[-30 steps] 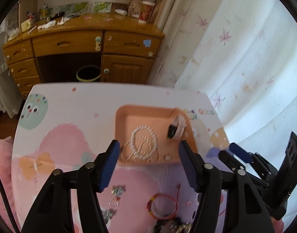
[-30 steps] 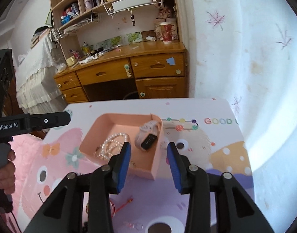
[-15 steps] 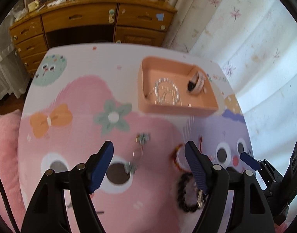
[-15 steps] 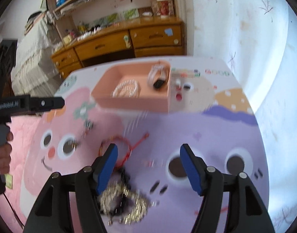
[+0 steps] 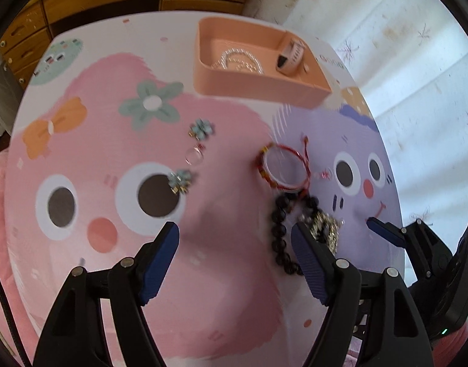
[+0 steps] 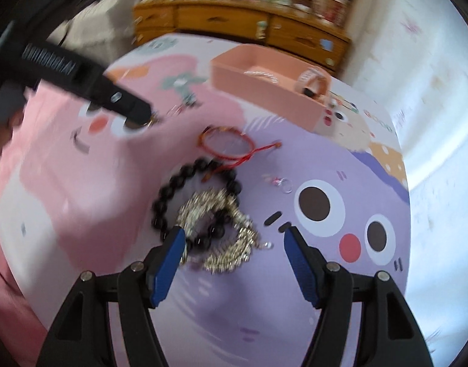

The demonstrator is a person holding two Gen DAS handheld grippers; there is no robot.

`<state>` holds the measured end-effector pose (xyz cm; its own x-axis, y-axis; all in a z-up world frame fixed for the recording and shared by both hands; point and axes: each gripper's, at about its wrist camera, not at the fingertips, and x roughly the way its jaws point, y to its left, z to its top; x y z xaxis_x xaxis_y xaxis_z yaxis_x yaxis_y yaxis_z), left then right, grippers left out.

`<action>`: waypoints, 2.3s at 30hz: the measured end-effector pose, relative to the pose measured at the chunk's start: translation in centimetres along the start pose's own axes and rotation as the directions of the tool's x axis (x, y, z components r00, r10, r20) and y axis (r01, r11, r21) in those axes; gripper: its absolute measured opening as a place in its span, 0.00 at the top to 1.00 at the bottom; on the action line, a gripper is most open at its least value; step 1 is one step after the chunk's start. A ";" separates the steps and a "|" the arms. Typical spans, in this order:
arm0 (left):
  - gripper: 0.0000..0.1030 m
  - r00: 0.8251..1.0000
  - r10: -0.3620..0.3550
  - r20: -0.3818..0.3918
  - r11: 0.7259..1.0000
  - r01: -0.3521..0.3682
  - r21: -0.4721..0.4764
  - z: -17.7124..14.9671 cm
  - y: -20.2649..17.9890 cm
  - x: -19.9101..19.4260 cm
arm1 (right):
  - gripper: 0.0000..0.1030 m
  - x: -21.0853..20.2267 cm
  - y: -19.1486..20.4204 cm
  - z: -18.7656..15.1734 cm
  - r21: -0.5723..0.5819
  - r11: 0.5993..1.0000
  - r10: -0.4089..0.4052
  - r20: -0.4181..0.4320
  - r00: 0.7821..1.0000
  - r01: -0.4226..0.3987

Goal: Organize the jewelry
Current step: 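Grasp the gold hair comb with the right tool while the left tool grasps the black bead bracelet, then lift the gold comb and black bead bracelet and carry them toward the pink tray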

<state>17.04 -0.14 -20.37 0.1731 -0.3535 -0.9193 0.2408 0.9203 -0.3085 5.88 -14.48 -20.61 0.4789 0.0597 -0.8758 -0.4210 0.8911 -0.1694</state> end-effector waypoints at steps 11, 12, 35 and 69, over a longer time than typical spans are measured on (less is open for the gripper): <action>0.33 0.996 0.040 -0.084 0.998 -0.036 0.050 -1.5 -2.9 3.1 | 0.34 1.1 3.0 -1.9 -0.444 0.896 -0.038 -0.020 0.999 0.025; 0.35 0.995 0.038 -0.092 0.998 -0.033 0.053 -1.6 -3.1 3.4 | 0.34 1.3 2.9 -2.0 -0.460 0.888 -0.032 -0.023 0.999 0.018; 0.66 0.982 0.177 -0.067 0.980 -0.170 0.103 -0.7 -6.3 5.8 | 0.24 4.1 -0.9 -0.6 -0.407 0.866 0.313 -0.010 0.950 -0.290; 0.87 0.976 0.018 0.216 0.997 -0.034 0.072 -1.5 -5.8 -2.5 | 0.42 2.3 -1.6 1.7 -0.102 0.882 0.465 0.047 0.884 -0.459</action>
<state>13.75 -4.34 -16.70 0.3798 -0.3649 -0.8501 0.3028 0.9173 -0.2585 8.93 -14.99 -21.61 0.2639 0.4887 -0.8316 -0.6703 0.7128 0.2062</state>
